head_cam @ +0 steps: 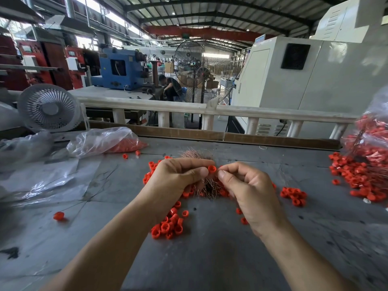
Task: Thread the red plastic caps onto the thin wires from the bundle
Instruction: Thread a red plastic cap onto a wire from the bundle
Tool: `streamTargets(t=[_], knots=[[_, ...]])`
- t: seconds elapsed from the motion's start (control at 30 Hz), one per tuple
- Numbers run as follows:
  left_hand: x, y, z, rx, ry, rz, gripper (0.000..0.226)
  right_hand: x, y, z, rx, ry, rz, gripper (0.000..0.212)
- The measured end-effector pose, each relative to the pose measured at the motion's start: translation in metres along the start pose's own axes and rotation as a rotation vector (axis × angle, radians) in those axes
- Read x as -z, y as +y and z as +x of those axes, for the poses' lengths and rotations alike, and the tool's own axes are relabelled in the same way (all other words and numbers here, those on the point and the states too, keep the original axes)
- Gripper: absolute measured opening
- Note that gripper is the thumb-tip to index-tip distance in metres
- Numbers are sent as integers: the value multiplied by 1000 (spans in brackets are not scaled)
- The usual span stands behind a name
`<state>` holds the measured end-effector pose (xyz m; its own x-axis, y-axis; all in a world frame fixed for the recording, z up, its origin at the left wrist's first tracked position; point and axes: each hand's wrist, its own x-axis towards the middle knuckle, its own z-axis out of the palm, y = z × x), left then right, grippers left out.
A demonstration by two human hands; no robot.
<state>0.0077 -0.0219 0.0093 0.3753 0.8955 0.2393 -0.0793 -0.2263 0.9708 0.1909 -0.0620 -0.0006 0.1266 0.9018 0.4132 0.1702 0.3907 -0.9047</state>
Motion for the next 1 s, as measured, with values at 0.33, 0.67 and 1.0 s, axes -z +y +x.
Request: streamTargets(t=[0.33, 0.67, 1.0], knots=[[0, -3, 2, -27, 5, 13, 18, 1, -2, 0, -29, -11, 28, 17], [0, -5, 2, -103, 54, -62, 23, -1, -4, 1, -158, -67, 174, 27], [-3, -1, 0, -92, -5, -179, 26, -2, -6, -2, -145, -126, 182, 25]])
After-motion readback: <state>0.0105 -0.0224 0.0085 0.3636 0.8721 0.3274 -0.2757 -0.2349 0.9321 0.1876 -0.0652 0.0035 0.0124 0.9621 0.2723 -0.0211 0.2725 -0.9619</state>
